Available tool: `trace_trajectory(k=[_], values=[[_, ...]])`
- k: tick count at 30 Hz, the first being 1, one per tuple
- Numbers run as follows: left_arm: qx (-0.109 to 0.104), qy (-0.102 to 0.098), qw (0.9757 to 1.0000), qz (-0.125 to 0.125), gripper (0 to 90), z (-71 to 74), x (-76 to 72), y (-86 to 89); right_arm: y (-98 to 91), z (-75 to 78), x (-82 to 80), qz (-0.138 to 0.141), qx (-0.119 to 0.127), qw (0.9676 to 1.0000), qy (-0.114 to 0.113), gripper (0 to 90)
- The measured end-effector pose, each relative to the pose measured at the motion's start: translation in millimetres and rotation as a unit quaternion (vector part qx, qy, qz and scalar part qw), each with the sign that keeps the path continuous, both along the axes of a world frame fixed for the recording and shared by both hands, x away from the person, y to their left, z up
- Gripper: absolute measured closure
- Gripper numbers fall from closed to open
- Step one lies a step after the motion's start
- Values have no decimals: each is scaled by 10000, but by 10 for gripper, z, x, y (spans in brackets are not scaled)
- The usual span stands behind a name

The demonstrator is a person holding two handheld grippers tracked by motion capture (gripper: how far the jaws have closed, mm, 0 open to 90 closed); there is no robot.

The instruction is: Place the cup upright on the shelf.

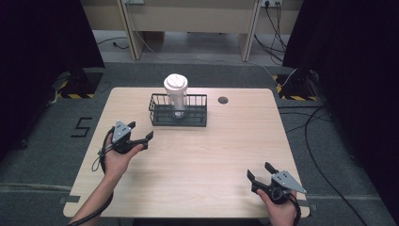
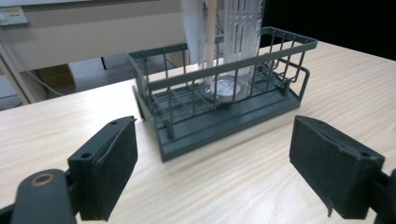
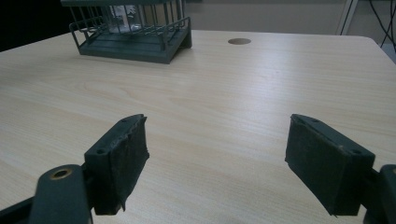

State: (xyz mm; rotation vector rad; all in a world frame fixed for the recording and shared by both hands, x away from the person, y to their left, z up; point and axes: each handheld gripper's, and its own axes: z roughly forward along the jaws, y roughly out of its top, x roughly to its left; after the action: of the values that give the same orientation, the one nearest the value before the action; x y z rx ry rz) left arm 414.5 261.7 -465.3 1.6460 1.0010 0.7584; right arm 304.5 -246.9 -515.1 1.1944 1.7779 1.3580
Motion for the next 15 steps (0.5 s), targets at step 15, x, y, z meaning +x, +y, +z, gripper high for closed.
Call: trace_trajectory(k=[15], values=[[43,90,9999,113,149,-166,-279,223,2,1,0,-9,-18,10000,6,213]])
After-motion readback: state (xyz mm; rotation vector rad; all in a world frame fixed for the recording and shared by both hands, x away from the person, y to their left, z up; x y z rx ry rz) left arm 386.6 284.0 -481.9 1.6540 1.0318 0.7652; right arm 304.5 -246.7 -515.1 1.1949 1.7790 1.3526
